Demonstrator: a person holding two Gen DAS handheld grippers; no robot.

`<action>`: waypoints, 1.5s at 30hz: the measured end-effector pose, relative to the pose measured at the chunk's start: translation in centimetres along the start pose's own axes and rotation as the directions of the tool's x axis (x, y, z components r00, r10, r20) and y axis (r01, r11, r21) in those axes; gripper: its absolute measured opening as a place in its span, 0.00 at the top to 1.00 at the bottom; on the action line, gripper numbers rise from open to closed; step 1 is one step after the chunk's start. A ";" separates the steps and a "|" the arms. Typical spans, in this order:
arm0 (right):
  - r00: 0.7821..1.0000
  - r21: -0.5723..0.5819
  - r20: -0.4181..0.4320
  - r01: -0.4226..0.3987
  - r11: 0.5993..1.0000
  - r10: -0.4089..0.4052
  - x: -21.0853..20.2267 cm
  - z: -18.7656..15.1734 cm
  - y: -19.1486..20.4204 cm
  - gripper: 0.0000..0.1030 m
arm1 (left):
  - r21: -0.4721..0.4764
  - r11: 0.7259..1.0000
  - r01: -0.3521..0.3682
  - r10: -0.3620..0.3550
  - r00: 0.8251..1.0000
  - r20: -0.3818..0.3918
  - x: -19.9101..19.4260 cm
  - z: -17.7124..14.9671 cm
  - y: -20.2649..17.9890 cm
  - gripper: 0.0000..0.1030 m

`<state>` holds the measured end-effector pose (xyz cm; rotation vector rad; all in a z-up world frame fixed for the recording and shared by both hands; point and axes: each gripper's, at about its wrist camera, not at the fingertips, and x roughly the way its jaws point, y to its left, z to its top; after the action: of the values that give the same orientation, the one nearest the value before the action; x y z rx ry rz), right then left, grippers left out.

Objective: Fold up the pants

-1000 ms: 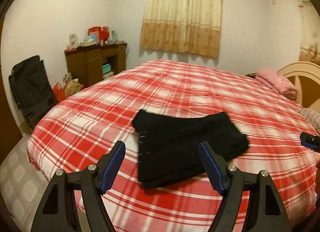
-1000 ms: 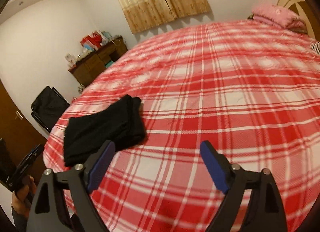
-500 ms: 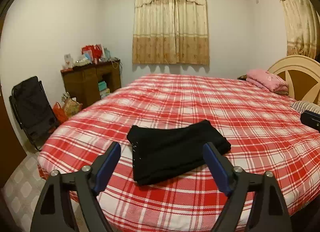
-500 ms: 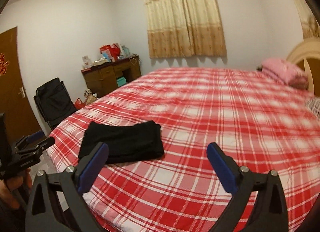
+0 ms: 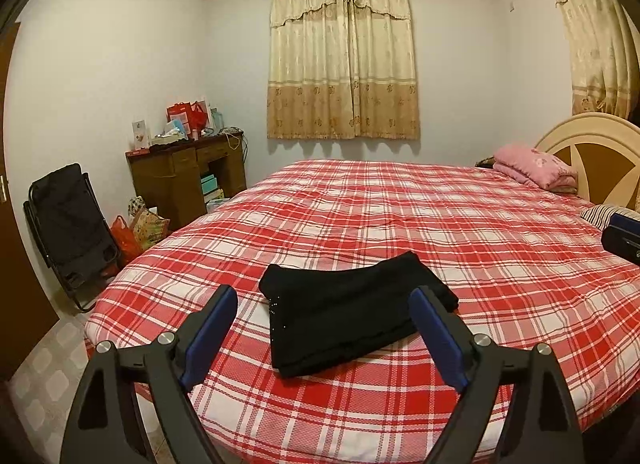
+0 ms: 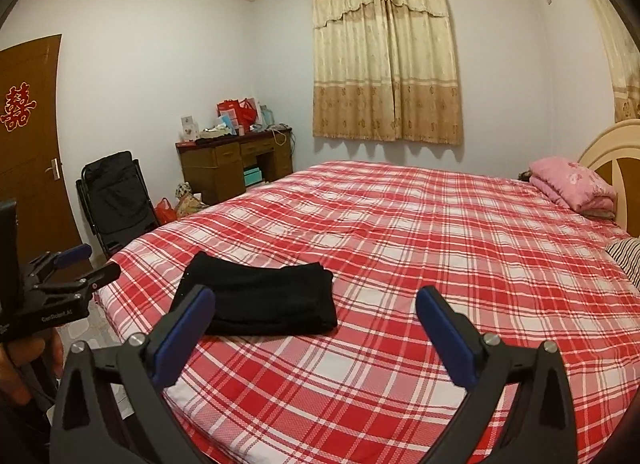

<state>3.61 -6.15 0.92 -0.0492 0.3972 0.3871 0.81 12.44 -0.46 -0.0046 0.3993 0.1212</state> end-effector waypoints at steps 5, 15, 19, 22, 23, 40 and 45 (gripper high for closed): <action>1.000 -0.005 0.004 0.005 1.000 -0.005 -0.2 0.0 0.0 0.00 | 0.000 1.000 -0.007 0.007 1.000 -0.001 -0.1 -0.1 -0.1 0.13; 1.000 -0.019 0.003 0.008 1.000 -0.008 -0.3 0.1 0.1 0.00 | 0.013 1.000 0.006 -0.006 1.000 0.016 -0.7 -0.2 -0.6 0.13; 1.000 -0.027 0.003 0.009 1.000 -0.008 -0.2 0.0 0.3 0.00 | 0.014 1.000 0.006 -0.006 1.000 0.001 -0.5 -0.3 -0.7 0.13; 1.000 -0.034 0.005 0.011 0.999 -0.011 -0.2 0.0 0.4 0.00 | 0.004 1.000 0.008 -0.008 1.000 -0.009 -0.2 -0.3 -0.6 0.13; 1.000 -0.036 0.006 0.012 0.999 -0.012 -0.3 0.0 0.5 0.00 | 0.004 1.000 0.006 -0.006 1.000 -0.008 -0.2 -0.4 -0.7 0.13; 1.000 -0.056 0.007 0.017 0.998 -0.017 -0.3 -0.2 0.8 0.00 | 0.022 1.000 -0.015 0.015 1.000 -0.018 0.2 -0.8 -0.9 0.07; 1.000 -0.056 0.018 0.011 0.998 -0.010 -0.4 -0.2 0.8 0.00 | 0.020 1.000 -0.015 0.015 1.000 -0.020 0.3 -0.8 -0.8 0.06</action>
<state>2.87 -5.61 0.87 -0.1025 0.3689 0.3879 0.93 11.65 -1.31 0.0163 0.4207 0.1324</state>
